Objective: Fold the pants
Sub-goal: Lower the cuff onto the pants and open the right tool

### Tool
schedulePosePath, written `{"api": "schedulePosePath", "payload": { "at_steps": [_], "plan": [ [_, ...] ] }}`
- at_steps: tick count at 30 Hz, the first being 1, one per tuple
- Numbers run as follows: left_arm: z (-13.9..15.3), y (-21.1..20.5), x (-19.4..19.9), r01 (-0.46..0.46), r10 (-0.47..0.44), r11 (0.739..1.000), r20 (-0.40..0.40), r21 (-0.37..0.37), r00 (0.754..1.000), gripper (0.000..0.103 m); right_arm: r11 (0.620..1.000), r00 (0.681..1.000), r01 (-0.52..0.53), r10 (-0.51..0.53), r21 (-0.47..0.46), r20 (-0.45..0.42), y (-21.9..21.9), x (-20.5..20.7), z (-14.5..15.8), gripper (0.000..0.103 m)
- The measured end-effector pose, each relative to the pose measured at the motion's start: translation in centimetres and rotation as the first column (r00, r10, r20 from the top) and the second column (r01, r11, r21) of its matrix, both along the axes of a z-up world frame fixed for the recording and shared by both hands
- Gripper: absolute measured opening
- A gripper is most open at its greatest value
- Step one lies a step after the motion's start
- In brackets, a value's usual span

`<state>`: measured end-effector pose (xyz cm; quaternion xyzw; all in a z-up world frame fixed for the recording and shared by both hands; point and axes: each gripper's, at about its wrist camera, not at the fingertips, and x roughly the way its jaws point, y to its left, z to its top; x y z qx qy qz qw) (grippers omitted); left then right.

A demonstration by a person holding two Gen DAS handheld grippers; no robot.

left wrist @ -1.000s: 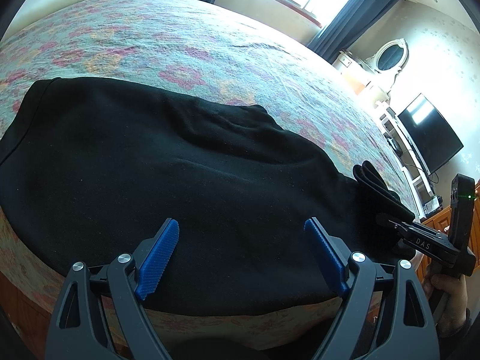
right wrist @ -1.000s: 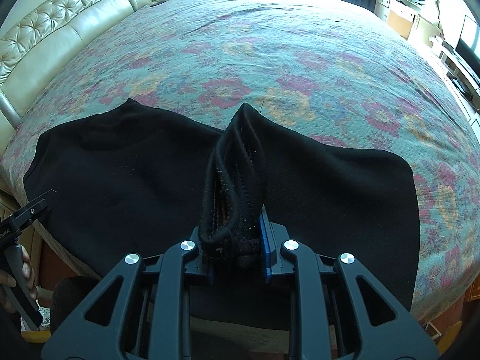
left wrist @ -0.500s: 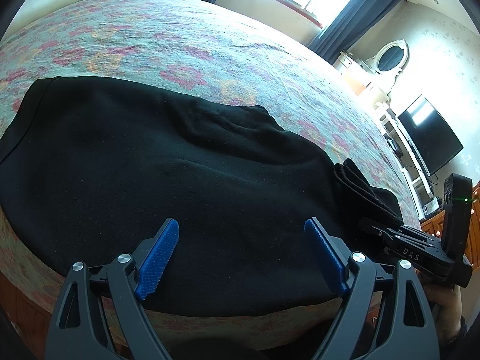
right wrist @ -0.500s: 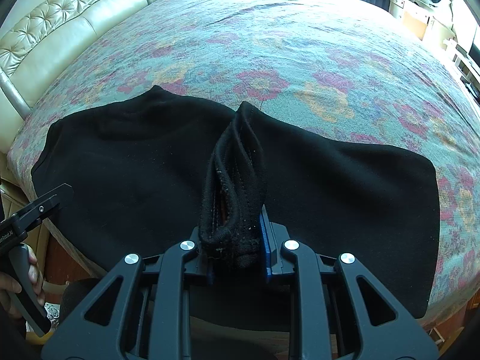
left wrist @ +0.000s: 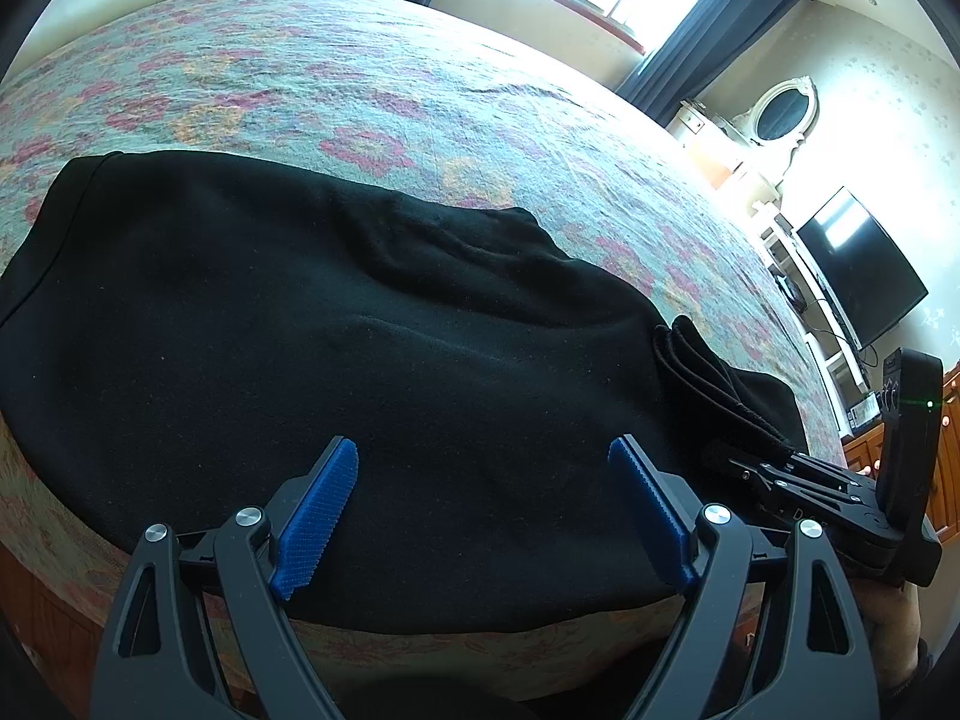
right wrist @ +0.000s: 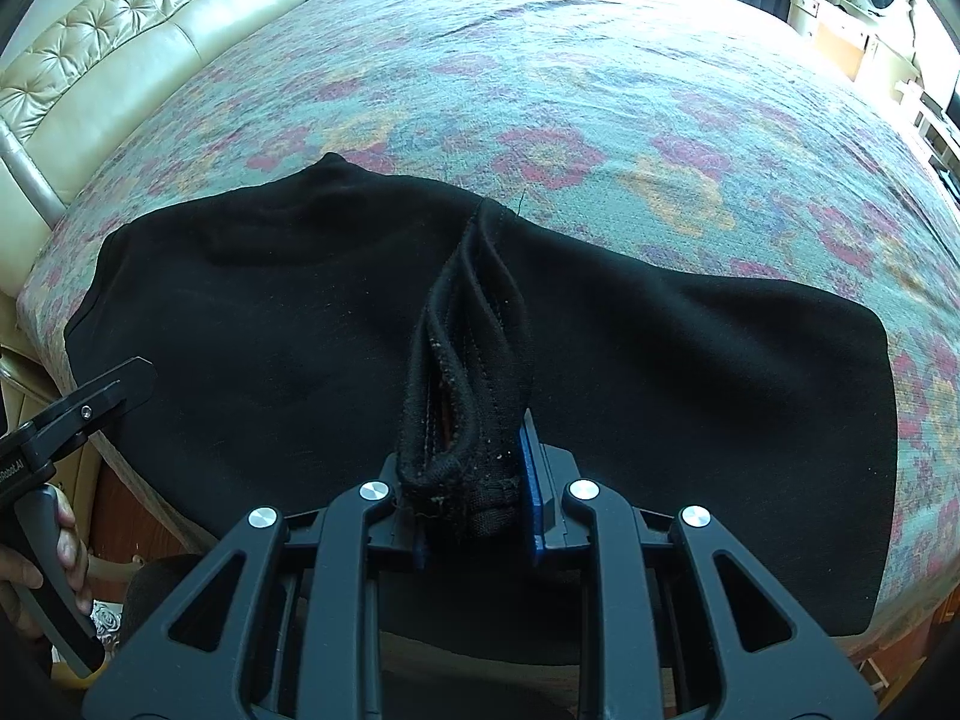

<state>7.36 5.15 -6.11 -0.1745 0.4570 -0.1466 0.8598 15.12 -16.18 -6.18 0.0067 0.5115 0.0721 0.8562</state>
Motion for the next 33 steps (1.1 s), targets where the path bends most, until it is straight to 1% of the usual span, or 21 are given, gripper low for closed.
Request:
{"api": "schedulePosePath", "payload": {
  "at_steps": [14,26,30,33],
  "plan": [
    [0.0,0.0,-0.1,-0.002,0.002,1.000,0.000,0.002,1.000,0.085,1.000,1.000,-0.014,0.014,0.001,-0.004,1.5,-0.2,-0.4,0.023],
    [-0.2,0.0,0.0,0.002,-0.002,1.000,0.000,0.009,1.000,0.085,0.999,1.000,-0.017,0.016,0.041,0.013,3.1,0.4,0.0,0.023],
    [-0.3,0.0,0.0,0.004,-0.004,1.000,0.000,0.012,1.000,0.085,0.999,1.000,-0.017,0.017,0.048,0.007,3.3,0.3,-0.6,0.028],
    [-0.4,-0.1,0.0,0.004,-0.004,1.000,-0.001,0.013,1.000,0.085,0.996,1.000,-0.020,0.020,0.082,0.001,3.4,0.1,-1.0,0.041]
  ]
}}
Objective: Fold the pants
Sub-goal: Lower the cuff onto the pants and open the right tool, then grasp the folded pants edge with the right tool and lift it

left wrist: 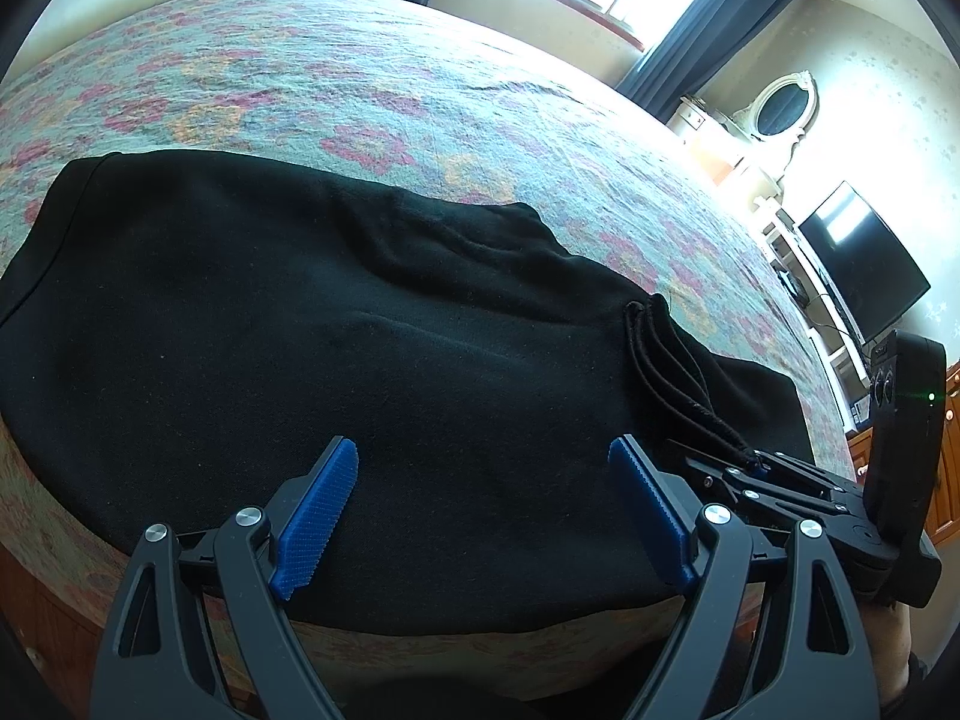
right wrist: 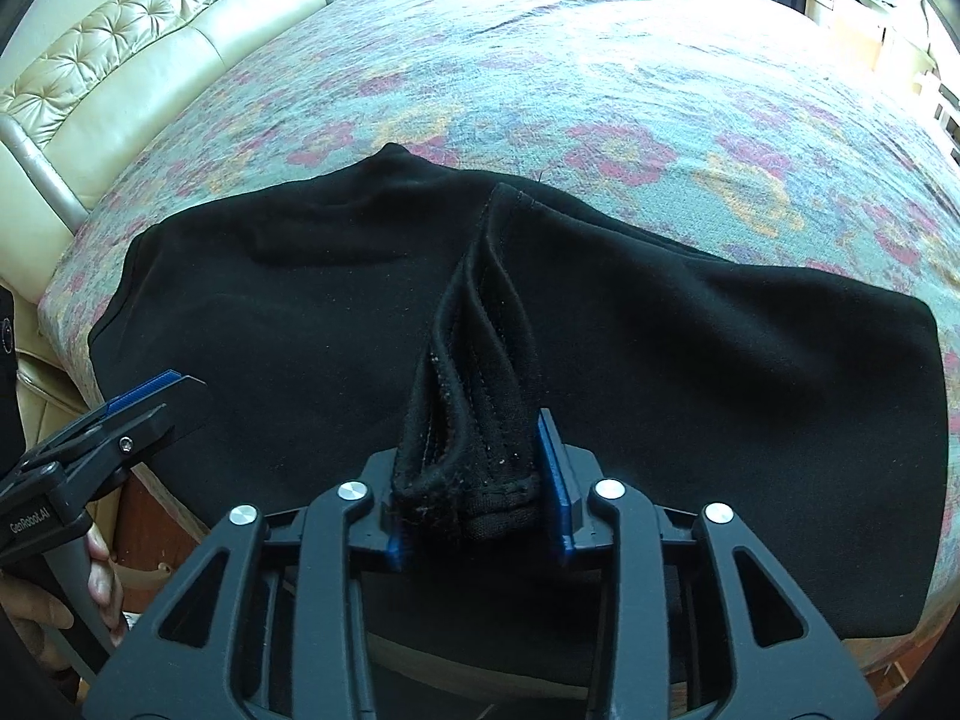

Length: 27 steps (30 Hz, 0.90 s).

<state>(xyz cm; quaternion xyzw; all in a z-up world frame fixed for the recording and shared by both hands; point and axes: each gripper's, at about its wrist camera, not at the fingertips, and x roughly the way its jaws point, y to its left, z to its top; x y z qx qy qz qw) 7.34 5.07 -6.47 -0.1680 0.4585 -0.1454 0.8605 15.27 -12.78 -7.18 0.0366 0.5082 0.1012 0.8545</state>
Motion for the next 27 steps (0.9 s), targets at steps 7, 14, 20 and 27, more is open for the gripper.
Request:
{"api": "schedulePosePath", "payload": {
  "at_steps": [7,14,20,27],
  "plan": [
    [0.0,0.0,0.0,0.000,0.000,1.000,0.000,0.000,1.000,0.085,1.000,1.000,-0.029,0.029,0.008,0.003,1.5,-0.9,-0.3,0.058],
    [0.0,0.0,0.0,0.000,0.000,1.000,0.000,0.000,1.000,0.085,0.996,0.996,-0.092,0.093,-0.012,0.017,2.9,-2.9,-0.6,0.070],
    [0.1,0.1,0.0,-0.007,0.007,1.000,-0.001,-0.004,1.000,0.085,0.995,0.997,-0.060,0.056,0.085,0.057,-0.2,-4.3,1.6,0.069],
    [0.3,0.2,0.1,-0.015,0.015,1.000,-0.003,-0.007,1.000,0.085,0.956,0.979,0.165,-0.188,0.243,0.074,-12.8,-5.8,4.1,0.069]
  ]
}}
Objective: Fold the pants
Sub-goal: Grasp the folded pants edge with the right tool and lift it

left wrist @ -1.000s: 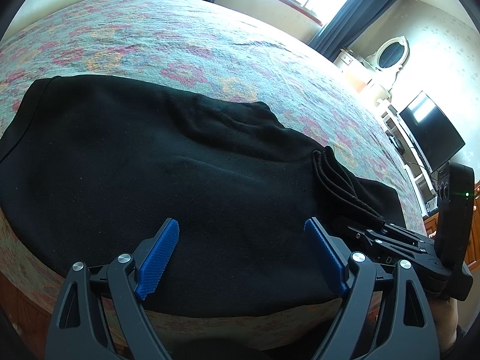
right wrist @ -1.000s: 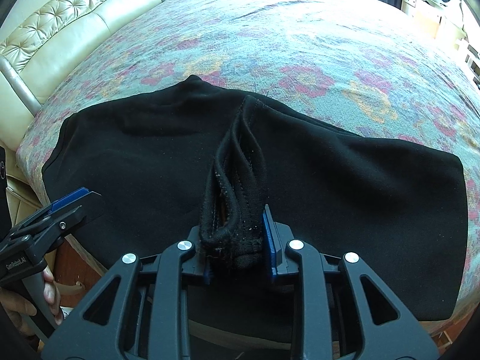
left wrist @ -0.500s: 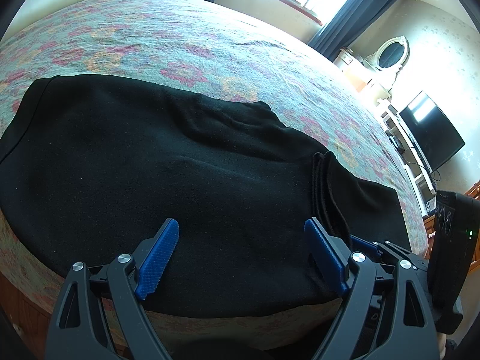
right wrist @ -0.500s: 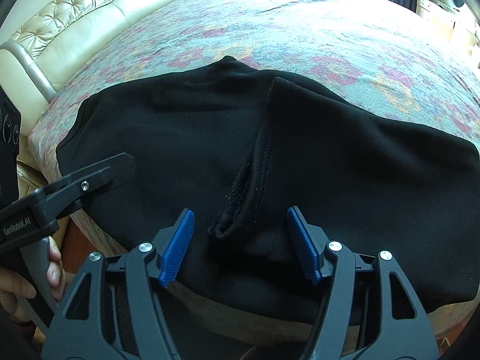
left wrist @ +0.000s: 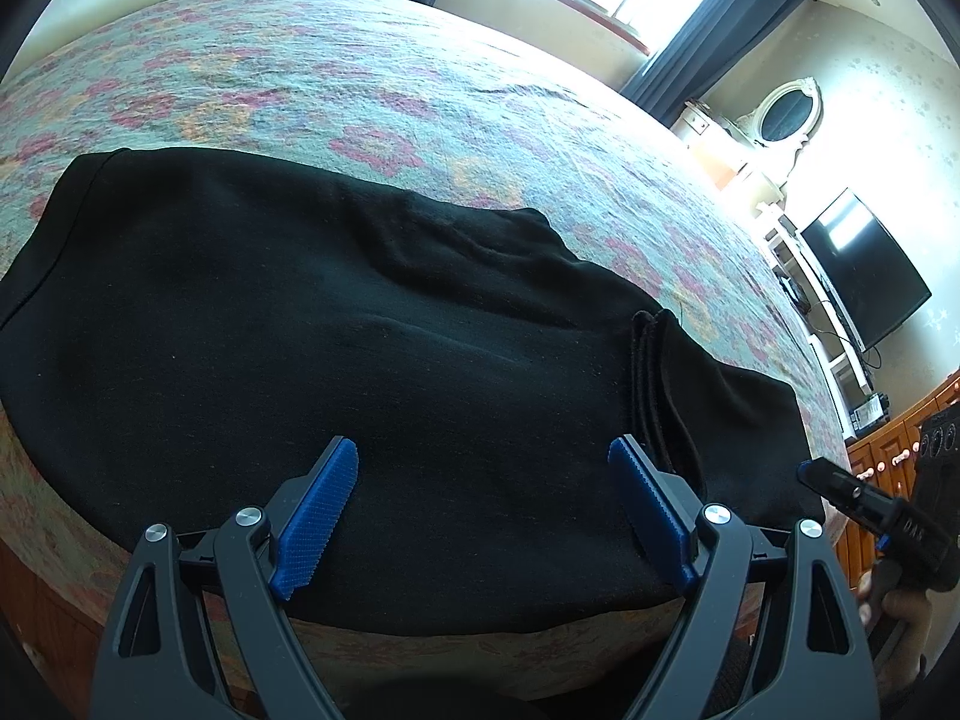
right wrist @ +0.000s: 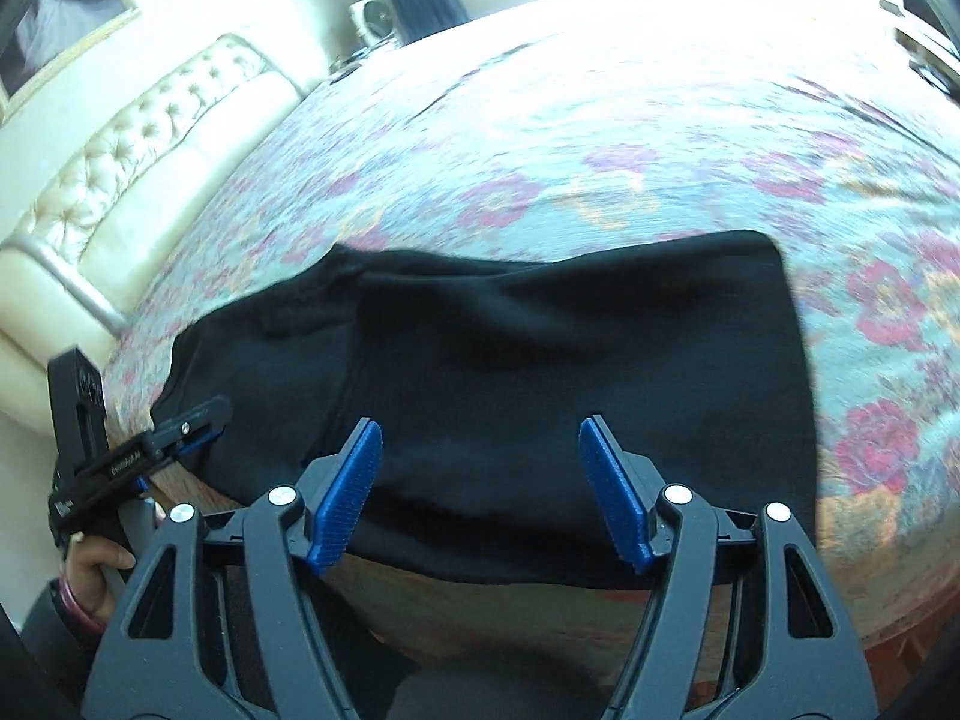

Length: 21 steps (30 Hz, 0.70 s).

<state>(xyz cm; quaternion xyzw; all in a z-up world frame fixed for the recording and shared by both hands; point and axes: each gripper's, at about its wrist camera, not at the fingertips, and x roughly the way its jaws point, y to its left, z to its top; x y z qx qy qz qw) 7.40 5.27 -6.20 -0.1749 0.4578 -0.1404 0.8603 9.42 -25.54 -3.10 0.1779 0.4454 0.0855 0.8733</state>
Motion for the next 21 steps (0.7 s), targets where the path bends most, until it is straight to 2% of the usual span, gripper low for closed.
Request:
{"api": "schedulePosePath", "payload": {
  "at_steps": [2,3,6,8,10,11,12,14,16,18,21],
  "plan": [
    [-0.1,0.2,0.1,-0.002,0.002,1.000,-0.001,-0.003,1.000,0.085,0.988,0.994,0.105,-0.104,0.109,-0.018,-5.0,-1.0,-0.4,0.069],
    [-0.1,0.2,0.1,-0.002,0.002,1.000,-0.002,-0.003,1.000,0.085,0.970,0.987,0.162,-0.159,0.180,-0.031,-7.6,-1.7,-0.9,0.069],
    [-0.1,0.1,0.2,-0.001,0.001,1.000,-0.001,0.005,1.000,0.085,0.886,0.956,0.293,-0.260,0.360,-0.136,-13.0,-3.4,-3.9,0.070],
    [-0.1,-0.2,0.1,-0.001,0.001,1.000,0.001,0.010,1.000,0.085,0.809,0.939,0.343,-0.278,0.477,-0.203,-14.6,-3.9,-6.2,0.070],
    [0.0,-0.2,0.1,0.001,-0.001,1.000,0.001,0.009,1.000,0.085,0.749,0.945,0.322,-0.216,0.579,-0.245,-14.1,-3.5,-8.0,0.070],
    [-0.1,-0.1,0.1,0.002,-0.002,1.000,0.001,0.006,1.000,0.085,0.747,0.944,0.319,-0.198,0.583,-0.263,-13.6,-3.3,-8.6,0.070],
    [-0.1,-0.1,0.1,0.001,-0.001,1.000,0.000,0.003,1.000,0.085,0.762,0.944,0.317,-0.195,0.564,-0.266,-13.3,-3.2,-8.7,0.069],
    [-0.1,0.1,0.1,-0.002,0.002,1.000,-0.002,-0.002,1.000,0.085,0.811,0.950,0.294,-0.190,0.506,-0.249,-12.5,-3.1,-8.3,0.063],
    [-0.1,0.1,0.1,-0.001,0.001,1.000,-0.001,-0.001,1.000,0.085,0.845,0.949,0.287,-0.187,0.451,-0.255,-12.3,-3.0,-8.1,0.045],
    [-0.2,0.1,0.2,0.000,0.000,1.000,-0.001,0.003,1.000,0.085,0.874,0.947,0.280,-0.182,0.397,-0.265,-12.0,-2.9,-8.1,0.033],
    [-0.2,0.2,0.3,0.000,0.000,1.000,-0.001,0.001,1.000,0.085,0.899,0.951,0.254,-0.164,0.356,-0.263,-11.2,-2.9,-7.7,0.034]
  ]
}}
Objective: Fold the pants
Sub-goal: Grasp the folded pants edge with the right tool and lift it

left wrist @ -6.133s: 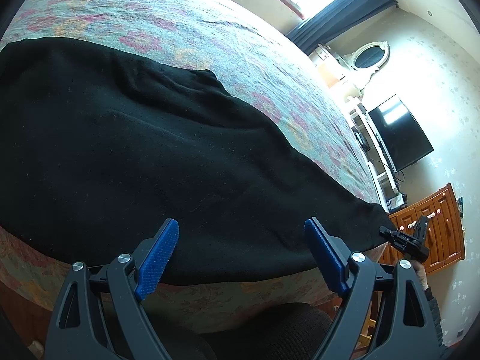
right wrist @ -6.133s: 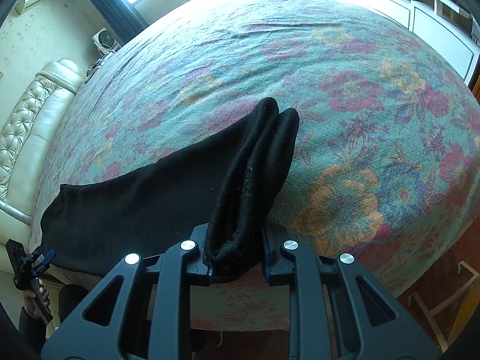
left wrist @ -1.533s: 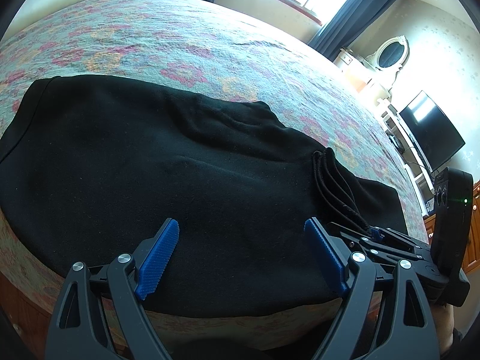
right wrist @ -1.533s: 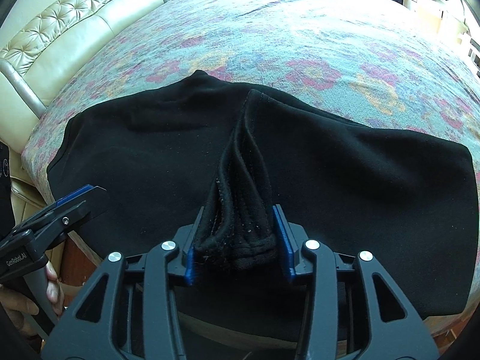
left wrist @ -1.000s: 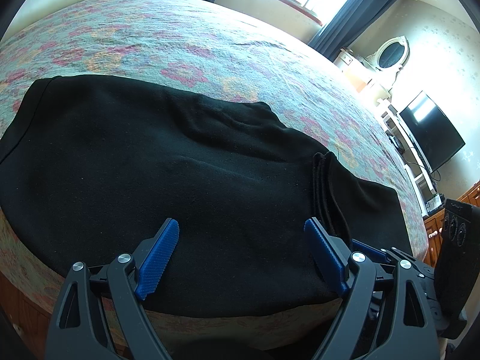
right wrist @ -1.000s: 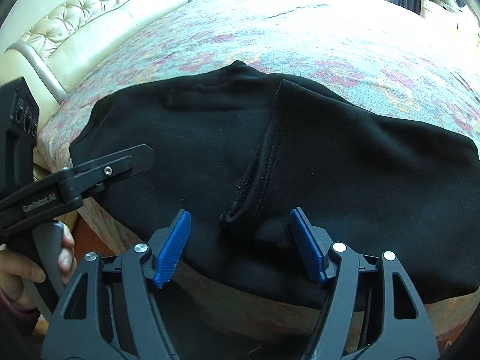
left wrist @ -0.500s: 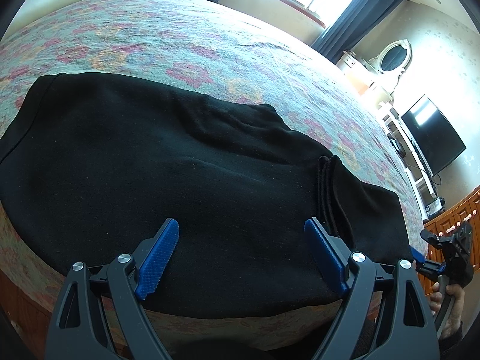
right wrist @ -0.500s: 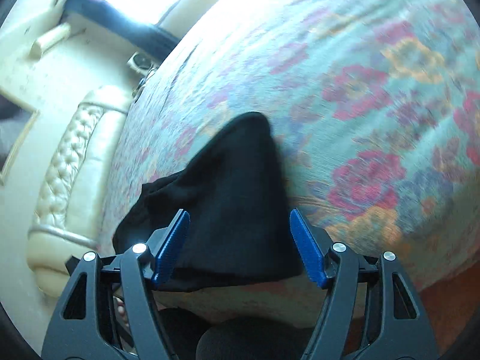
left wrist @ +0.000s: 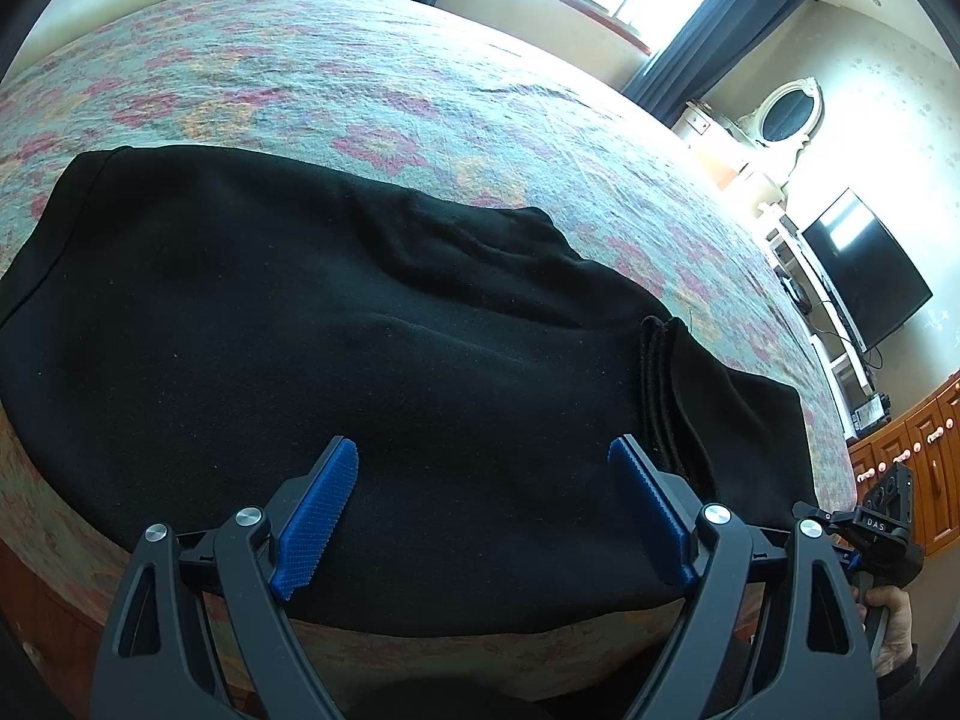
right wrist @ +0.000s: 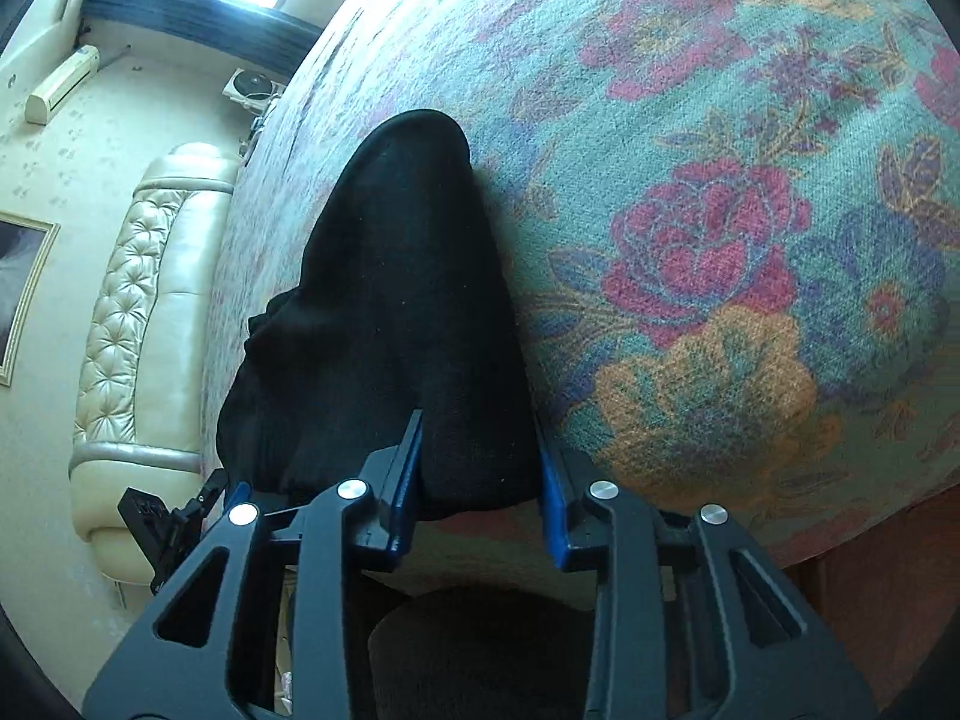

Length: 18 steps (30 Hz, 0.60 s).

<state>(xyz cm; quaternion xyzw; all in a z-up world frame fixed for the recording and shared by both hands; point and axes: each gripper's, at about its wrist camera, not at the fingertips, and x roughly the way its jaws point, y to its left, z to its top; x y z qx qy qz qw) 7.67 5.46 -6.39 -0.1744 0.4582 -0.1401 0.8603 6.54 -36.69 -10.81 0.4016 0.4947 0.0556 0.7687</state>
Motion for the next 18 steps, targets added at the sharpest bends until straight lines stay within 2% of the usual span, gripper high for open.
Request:
{"api": "schedulePosePath", "payload": {
  "at_steps": [2,3,4,6,9,14,18],
  "plan": [
    [0.0,0.0,0.0,0.000,0.000,1.000,0.000,-0.002,1.000,0.085,1.000,1.000,-0.004,0.004,0.025,-0.002,-0.2,0.2,0.0,0.043],
    [-0.1,0.0,0.0,-0.001,0.001,1.000,0.000,-0.002,1.000,0.085,0.999,1.000,-0.002,0.002,0.049,-0.001,-0.6,0.3,0.0,0.053],
    [0.0,0.0,-0.1,-0.001,0.001,1.000,0.000,-0.001,1.000,0.085,0.998,1.000,0.007,-0.007,0.067,0.009,-1.2,0.4,0.3,0.068],
    [0.0,-0.1,-0.1,0.000,0.000,1.000,0.001,0.002,1.000,0.085,0.997,0.999,0.031,-0.033,0.068,0.036,-2.2,1.3,1.0,0.078],
    [-0.1,-0.1,-0.1,-0.001,0.001,1.000,0.001,0.003,1.000,0.085,0.999,0.998,0.032,-0.034,0.033,0.056,-3.1,3.9,1.6,0.078],
    [0.0,-0.2,-0.2,0.002,-0.002,1.000,0.003,0.010,1.000,0.085,0.998,0.997,-0.005,0.000,0.063,0.076,-3.1,9.4,1.3,0.078],
    [0.0,-0.3,-0.2,0.003,-0.003,1.000,0.002,0.008,1.000,0.085,0.997,0.999,-0.006,0.002,0.079,0.054,-3.0,12.3,0.4,0.078]
  ]
}}
